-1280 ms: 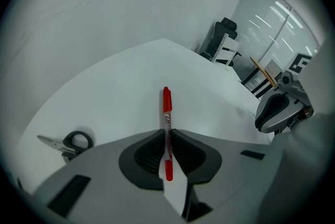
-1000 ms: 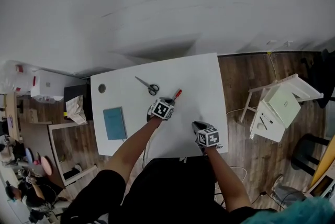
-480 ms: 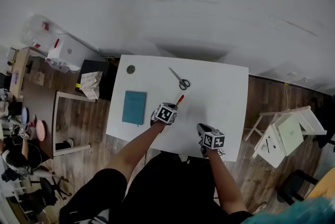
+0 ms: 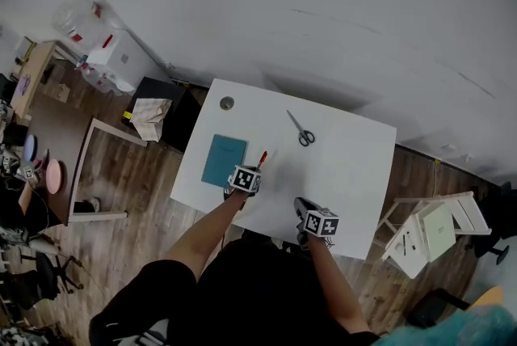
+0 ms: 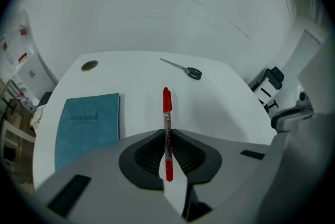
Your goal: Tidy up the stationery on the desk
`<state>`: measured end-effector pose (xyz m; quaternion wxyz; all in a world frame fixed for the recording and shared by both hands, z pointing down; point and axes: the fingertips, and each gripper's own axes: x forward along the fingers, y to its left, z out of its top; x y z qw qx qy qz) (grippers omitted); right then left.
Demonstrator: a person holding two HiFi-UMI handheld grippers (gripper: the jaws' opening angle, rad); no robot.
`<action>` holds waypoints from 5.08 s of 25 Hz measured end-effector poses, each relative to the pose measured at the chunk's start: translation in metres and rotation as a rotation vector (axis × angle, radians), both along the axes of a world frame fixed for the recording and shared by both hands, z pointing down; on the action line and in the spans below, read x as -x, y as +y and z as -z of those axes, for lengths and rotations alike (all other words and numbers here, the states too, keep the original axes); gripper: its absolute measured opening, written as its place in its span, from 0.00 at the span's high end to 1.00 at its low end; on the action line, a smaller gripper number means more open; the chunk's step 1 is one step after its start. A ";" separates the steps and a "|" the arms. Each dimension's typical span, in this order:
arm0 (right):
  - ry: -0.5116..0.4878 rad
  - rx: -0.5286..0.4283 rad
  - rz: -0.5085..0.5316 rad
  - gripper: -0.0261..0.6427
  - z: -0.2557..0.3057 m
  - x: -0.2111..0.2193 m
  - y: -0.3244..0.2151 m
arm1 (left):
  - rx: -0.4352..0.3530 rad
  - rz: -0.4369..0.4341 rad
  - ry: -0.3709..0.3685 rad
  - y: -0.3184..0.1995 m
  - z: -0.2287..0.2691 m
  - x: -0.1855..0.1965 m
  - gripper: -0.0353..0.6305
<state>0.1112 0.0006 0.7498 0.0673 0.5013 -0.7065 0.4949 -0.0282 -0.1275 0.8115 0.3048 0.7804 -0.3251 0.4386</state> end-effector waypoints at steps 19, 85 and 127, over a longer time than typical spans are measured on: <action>0.087 0.056 -0.012 0.89 -0.007 0.071 -0.002 | 0.084 0.169 0.076 -0.023 -0.025 0.055 0.87; 0.486 -0.123 0.249 0.80 -0.017 -0.065 -0.199 | -0.073 0.123 0.404 0.083 0.077 -0.040 0.92; 0.391 0.030 -0.136 0.83 -0.030 0.042 -0.111 | -0.123 -0.027 0.464 0.021 0.072 0.072 0.92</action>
